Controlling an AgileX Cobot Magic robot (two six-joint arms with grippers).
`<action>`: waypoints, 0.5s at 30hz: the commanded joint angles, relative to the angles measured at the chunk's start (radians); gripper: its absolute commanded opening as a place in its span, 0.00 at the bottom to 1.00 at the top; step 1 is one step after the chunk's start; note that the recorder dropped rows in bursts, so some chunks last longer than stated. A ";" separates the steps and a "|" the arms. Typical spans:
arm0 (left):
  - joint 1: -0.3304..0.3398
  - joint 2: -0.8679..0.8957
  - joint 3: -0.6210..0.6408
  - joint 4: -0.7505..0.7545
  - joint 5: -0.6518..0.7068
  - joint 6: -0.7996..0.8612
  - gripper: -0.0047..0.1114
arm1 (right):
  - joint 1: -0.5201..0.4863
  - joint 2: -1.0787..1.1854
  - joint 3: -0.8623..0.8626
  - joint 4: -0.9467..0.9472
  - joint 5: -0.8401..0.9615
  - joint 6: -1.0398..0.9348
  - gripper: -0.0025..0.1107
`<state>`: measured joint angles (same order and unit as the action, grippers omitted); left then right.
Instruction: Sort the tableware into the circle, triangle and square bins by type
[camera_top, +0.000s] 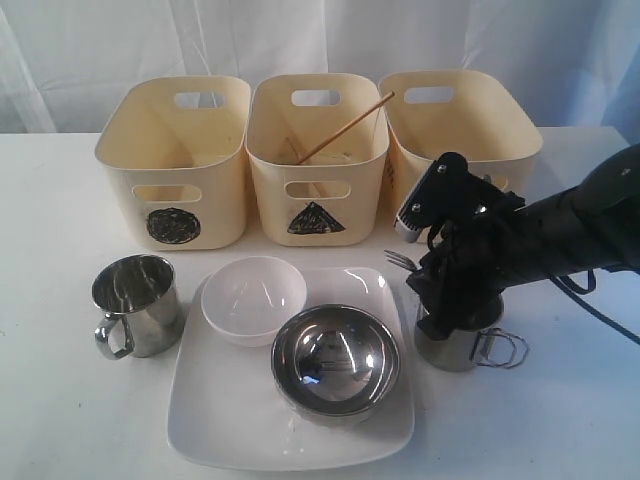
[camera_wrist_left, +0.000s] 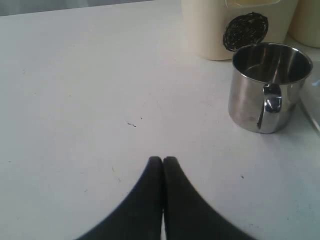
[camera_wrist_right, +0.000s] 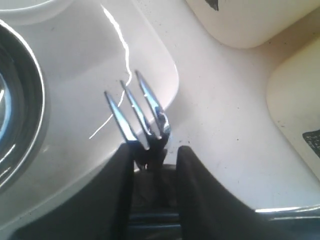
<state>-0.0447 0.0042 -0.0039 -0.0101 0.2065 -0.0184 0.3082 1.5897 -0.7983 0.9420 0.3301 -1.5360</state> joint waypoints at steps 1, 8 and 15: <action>0.002 -0.004 0.004 -0.004 -0.004 -0.004 0.04 | 0.001 -0.001 0.002 0.008 0.004 -0.012 0.16; 0.002 -0.004 0.004 -0.004 -0.004 -0.004 0.04 | 0.001 -0.016 0.002 0.008 0.002 -0.004 0.02; 0.002 -0.004 0.004 -0.004 -0.004 -0.004 0.04 | 0.001 -0.061 0.002 0.008 0.004 0.022 0.02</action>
<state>-0.0447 0.0042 -0.0039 -0.0101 0.2065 -0.0184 0.3082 1.5515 -0.7983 0.9420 0.3302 -1.5288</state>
